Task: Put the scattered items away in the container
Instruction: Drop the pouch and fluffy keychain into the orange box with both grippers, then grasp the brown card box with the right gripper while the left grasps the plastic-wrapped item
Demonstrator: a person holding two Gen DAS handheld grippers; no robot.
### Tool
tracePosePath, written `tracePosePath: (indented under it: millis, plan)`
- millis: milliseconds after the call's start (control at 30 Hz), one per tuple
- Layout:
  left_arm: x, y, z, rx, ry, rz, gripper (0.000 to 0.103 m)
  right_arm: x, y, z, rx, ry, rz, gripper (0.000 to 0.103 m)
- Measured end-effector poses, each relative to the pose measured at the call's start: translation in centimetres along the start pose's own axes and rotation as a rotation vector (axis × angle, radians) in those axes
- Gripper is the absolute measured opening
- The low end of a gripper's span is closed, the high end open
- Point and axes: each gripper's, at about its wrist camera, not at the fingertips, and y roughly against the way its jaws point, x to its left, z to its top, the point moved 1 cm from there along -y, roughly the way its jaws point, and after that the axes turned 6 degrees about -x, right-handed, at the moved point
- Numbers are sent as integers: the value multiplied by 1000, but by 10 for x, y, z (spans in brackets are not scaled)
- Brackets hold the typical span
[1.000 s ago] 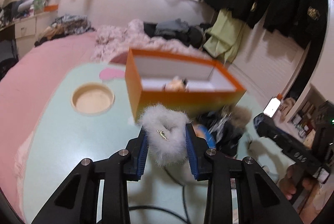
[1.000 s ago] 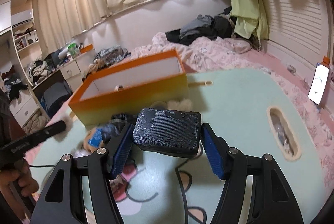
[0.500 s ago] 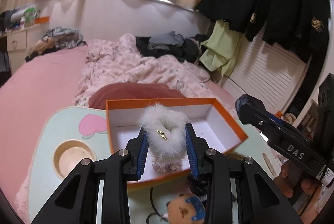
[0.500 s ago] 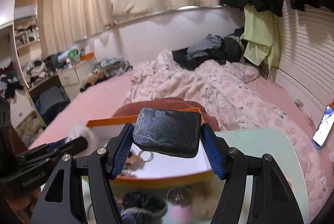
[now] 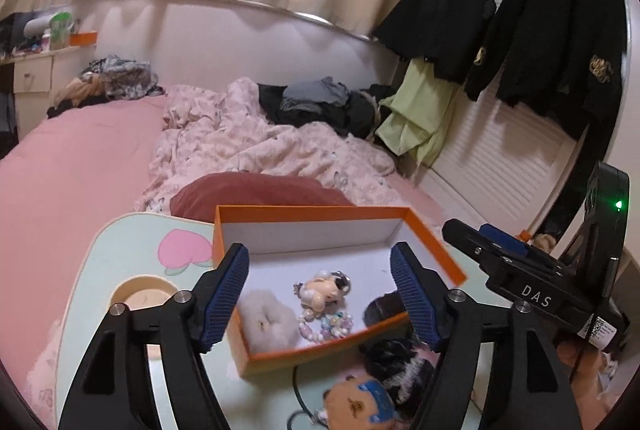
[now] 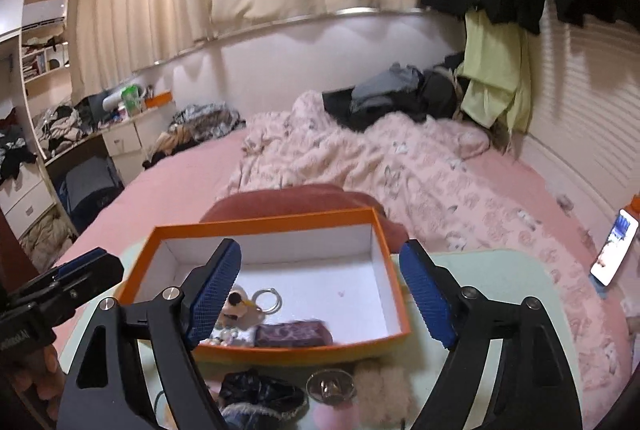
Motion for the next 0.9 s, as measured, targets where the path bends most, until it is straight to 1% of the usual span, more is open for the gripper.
tracePosePath:
  millis: [67,100,167,233,333,400,467,533,633,700,733,767,800,833,900]
  plan:
    - [-3,11,-6,19,-28,33,90,1,18,-4,-5,-3,30,81]
    - [-5,15,-13,44,-51,32,92,2,24,-7,-2,-1,51,81]
    - [-8,23,-32,108,-87,11,92,6,41,-23,19,27,98,81]
    - [-4,31,-51,140,-89,8,92,6,51,-39,46,46,132,81]
    - [6,40,-72,154,-71,24,92,-2,64,-66,79,23,225,81]
    - [11,42,-81,162,-79,16,92,-4,71,-84,90,13,272,81]
    - [16,43,-85,169,-77,41,92,1,76,-97,102,25,297,81]
    - [19,43,-86,170,-55,34,92,14,72,-107,153,76,341,81]
    - [14,43,-87,169,-44,9,92,32,64,-113,191,159,341,81]
    - [10,42,-89,176,-59,1,92,44,56,-117,231,202,358,81]
    - [8,41,-89,179,-67,0,92,48,51,-121,254,227,339,81]
    - [5,40,-90,182,-76,2,92,50,46,-126,273,252,306,72]
    - [4,39,-91,185,-79,1,92,52,39,-132,300,275,273,46]
    - [3,38,-92,188,-79,-1,92,52,36,-136,324,278,268,43]
    - [-1,38,-95,192,-72,-13,92,50,40,-138,314,251,296,42]
